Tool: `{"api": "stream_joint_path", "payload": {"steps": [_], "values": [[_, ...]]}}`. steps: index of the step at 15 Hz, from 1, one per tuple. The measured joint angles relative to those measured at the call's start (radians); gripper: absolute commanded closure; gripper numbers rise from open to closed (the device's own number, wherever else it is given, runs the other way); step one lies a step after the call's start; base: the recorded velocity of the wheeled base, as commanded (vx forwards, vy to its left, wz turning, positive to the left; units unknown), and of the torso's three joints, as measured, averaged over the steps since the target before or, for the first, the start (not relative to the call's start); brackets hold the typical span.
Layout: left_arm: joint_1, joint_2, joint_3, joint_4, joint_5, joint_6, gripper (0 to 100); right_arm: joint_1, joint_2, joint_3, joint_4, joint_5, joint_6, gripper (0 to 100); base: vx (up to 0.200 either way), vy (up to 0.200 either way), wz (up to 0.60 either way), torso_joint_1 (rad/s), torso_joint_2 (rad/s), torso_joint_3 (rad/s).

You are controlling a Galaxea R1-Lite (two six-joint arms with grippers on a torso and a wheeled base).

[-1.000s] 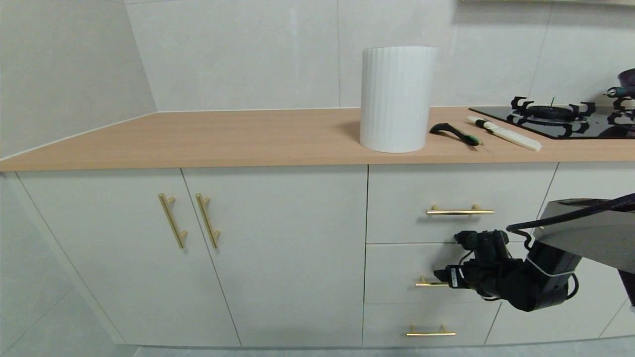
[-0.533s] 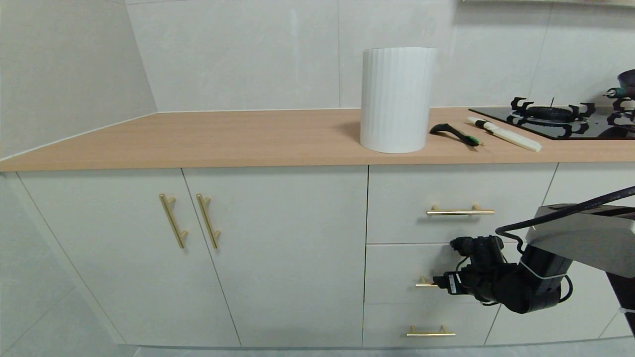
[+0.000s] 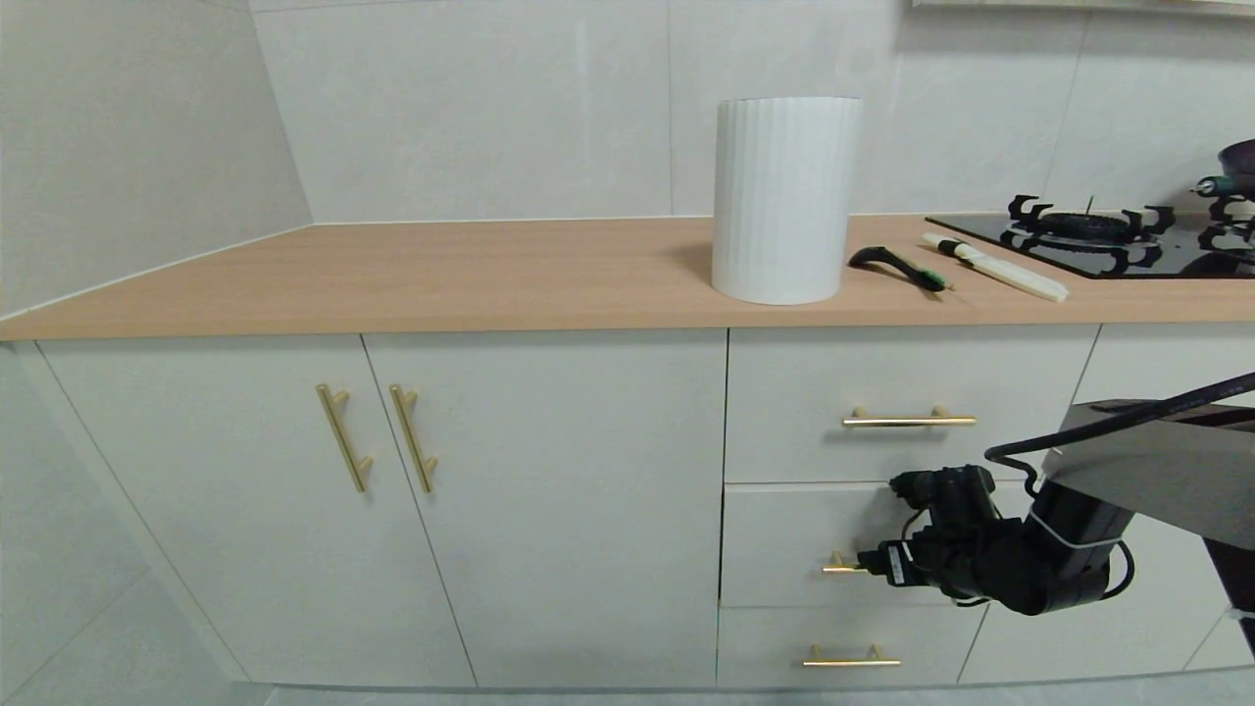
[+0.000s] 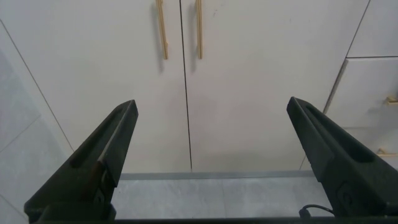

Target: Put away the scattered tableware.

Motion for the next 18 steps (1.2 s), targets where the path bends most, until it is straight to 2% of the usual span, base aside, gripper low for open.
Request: {"api": "stream_joint_path", "payload": {"steps": [3, 7, 11, 14, 18], "values": [[0.0, 0.0, 0.0, 0.0, 0.0, 0.0, 0, 0.007, -0.083, 0.071, 0.074, 0.007, -0.01, 0, 0.0, 0.0, 0.0, 0.0, 0.0, 0.0], [0.0, 0.0, 0.0, 0.0, 0.0, 0.0, 0, 0.034, -0.35, 0.151, 0.301, 0.044, -0.015, 0, 0.0, 0.0, 0.0, 0.0, 0.0, 0.0], [0.0, 0.0, 0.0, 0.0, 0.0, 0.0, 0, 0.063, -0.684, 0.149, 0.549, 0.058, -0.014, 0, 0.0, 0.0, 0.0, 0.0, 0.0, 0.0], [0.0, 0.0, 0.0, 0.0, 0.0, 0.0, 0, 0.078, -0.781, 0.123, 0.559, 0.057, -0.009, 0, 0.0, 0.0, 0.0, 0.0, 0.0, 0.0], [0.0, 0.0, 0.0, 0.0, 0.0, 0.0, 0, 0.09, -0.674, 0.084, 0.445, 0.036, -0.009, 0, 0.0, 0.0, 0.0, 0.0, 0.0, 0.0]]}}
